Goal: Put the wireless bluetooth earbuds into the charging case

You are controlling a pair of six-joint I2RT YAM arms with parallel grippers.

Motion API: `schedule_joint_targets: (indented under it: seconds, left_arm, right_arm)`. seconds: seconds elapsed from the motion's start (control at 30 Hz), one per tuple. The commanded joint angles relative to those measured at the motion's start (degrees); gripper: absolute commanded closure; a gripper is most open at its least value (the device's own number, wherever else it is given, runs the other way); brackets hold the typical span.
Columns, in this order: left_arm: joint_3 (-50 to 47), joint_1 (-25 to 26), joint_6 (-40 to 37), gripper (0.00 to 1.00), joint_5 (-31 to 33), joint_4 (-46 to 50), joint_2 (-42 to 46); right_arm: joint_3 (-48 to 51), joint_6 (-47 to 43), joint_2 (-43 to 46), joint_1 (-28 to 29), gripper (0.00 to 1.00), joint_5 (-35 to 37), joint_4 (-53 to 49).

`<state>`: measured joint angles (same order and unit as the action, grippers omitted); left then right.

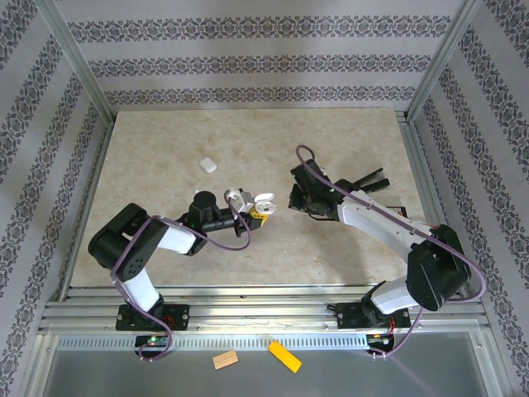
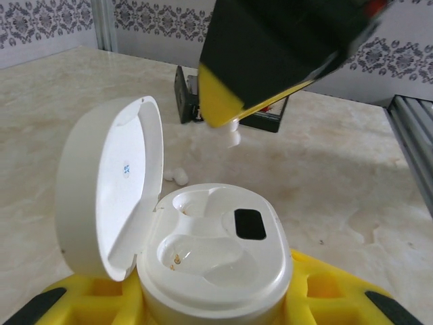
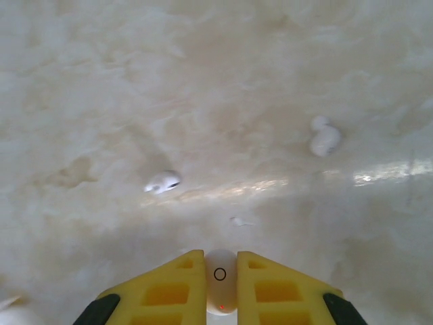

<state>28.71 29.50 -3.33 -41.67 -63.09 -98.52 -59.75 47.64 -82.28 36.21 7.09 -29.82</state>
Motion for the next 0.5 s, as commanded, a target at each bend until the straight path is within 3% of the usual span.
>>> schedule_joint_targets:
  seconds: [0.0, 0.27, 0.47]
  left_arm:
    - [2.25, -0.84, 0.94, 0.69, 1.38, -4.16, -1.94]
    - [4.37, -0.84, 1.42, 0.69, 3.54, 0.74, -2.78]
    - [4.98, -0.84, 1.31, 0.69, 3.85, 3.46, -1.92]
  right_arm:
    - [-2.71, -0.59, 1.71, 2.65, 0.89, 1.54, -1.23]
    - [-8.99, -3.56, -2.18, 8.69, 0.88, 2.94, -0.22]
    - [-10.39, -4.65, -5.25, 9.59, 0.88, 1.58, 3.72]
